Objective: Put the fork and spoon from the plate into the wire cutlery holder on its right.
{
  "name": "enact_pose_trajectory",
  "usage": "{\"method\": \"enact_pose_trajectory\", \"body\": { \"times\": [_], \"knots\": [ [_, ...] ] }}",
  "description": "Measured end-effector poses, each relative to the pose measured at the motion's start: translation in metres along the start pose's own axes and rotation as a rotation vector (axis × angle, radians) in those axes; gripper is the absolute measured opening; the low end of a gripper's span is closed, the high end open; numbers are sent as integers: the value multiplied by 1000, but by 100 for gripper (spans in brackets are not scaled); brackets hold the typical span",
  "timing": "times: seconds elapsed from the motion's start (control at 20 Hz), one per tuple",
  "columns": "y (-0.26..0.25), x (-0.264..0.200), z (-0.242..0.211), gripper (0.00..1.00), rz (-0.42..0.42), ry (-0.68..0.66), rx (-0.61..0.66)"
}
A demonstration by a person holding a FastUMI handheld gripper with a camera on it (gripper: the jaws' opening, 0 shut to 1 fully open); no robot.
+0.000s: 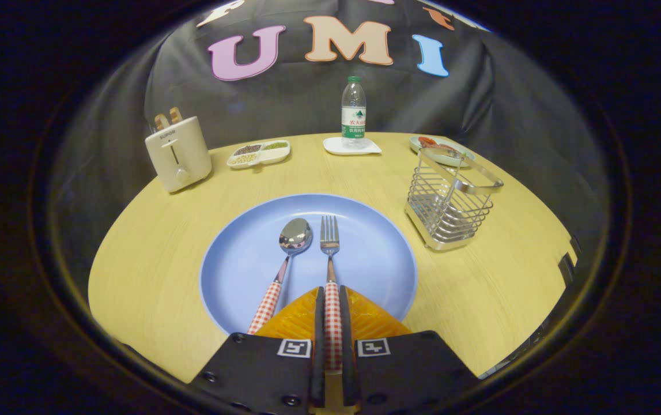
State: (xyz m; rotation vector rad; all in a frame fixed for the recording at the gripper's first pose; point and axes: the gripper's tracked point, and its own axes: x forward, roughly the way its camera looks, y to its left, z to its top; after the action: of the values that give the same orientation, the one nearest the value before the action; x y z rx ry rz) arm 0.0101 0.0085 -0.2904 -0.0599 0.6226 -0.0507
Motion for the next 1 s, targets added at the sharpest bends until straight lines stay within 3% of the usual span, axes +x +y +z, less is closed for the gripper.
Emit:
{"method": "enact_pose_trajectory", "body": {
  "times": [0.05, 0.1, 0.5, 0.7, 1.0],
  "knots": [
    [-3, -1, 2, 15, -19, -7, 0],
    [-6, -3, 5, 9, -29, -12, 4],
    [-14, -30, 48, 8, -11, -61, 46],
    [-33, -48, 83, 8, -1, -72, 5],
    [-89, -68, 154, 8, -53, -129, -11]
  ]
}}
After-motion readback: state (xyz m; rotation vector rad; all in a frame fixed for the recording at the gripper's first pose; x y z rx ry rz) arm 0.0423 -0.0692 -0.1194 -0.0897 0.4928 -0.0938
